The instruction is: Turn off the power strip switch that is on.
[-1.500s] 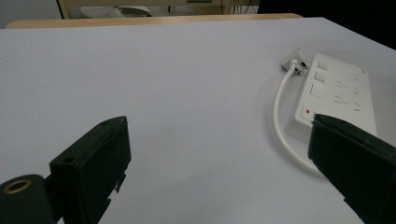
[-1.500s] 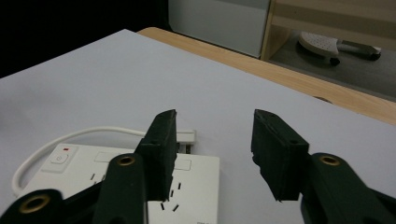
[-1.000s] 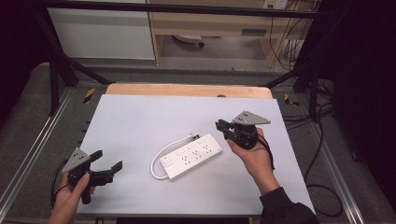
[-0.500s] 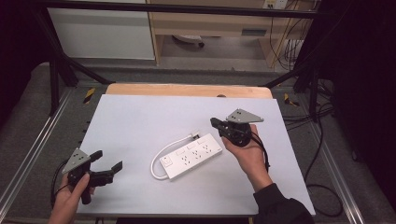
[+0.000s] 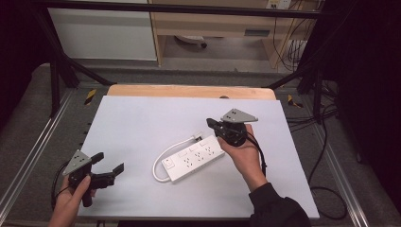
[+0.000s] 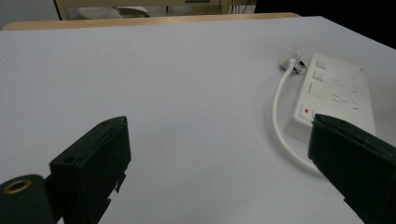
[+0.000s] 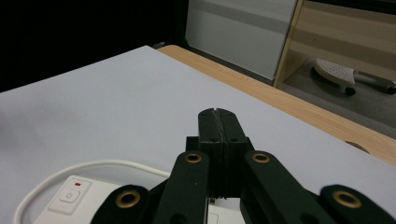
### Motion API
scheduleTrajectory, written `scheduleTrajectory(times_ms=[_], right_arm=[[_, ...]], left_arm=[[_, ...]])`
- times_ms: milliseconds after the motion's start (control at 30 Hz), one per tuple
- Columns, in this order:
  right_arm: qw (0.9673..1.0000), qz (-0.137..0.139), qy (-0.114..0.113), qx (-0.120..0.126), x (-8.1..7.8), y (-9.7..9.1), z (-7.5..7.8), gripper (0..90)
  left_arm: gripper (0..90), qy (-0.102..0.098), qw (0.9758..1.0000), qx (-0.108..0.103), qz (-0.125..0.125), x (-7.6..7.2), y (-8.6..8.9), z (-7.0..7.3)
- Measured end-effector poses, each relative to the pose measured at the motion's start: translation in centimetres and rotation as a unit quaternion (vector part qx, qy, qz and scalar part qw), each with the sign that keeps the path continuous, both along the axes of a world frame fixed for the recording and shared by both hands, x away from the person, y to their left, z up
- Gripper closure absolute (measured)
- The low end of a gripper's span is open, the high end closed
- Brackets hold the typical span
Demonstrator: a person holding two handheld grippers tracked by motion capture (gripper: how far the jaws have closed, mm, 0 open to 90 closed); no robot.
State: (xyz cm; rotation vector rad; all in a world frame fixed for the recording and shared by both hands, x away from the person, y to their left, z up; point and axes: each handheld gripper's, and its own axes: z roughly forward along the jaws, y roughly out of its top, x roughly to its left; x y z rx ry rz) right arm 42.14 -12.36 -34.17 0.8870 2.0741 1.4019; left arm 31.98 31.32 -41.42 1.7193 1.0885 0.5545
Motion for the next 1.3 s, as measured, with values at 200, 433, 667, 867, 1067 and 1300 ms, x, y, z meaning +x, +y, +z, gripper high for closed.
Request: scheduleTrajectory(times_ms=[200,433,667,867,1067,1300], right_arm=[[1.0000,0.003,0.004,-0.002,0.3,0.6,-0.3,90.0],[0.9998,0.010,0.015,-0.011,0.7,1.7,-1.0,90.0],[0.9995,0.018,0.022,-0.017,0.8,2.7,-1.6,90.0],[0.9992,0.024,0.026,-0.017,0.8,3.6,-2.1,90.0],[0.9989,0.028,0.032,-0.020,0.9,4.3,-2.7,90.0],[0.9984,0.033,0.039,-0.022,0.9,4.9,-3.4,90.0]], left_arm=[[5.8,0.000,1.0000,0.000,0.000,0.0,0.0,0.0],[5.7,0.000,1.0000,-0.001,0.000,0.0,0.0,0.0],[5.7,-0.002,1.0000,0.000,-0.001,0.0,0.0,0.0],[5.7,-0.002,1.0000,-0.001,0.001,0.0,0.0,0.1],[5.7,-0.002,1.0000,-0.001,0.001,0.0,0.0,0.1],[5.7,-0.002,1.0000,-0.002,0.000,0.0,0.1,0.1]])
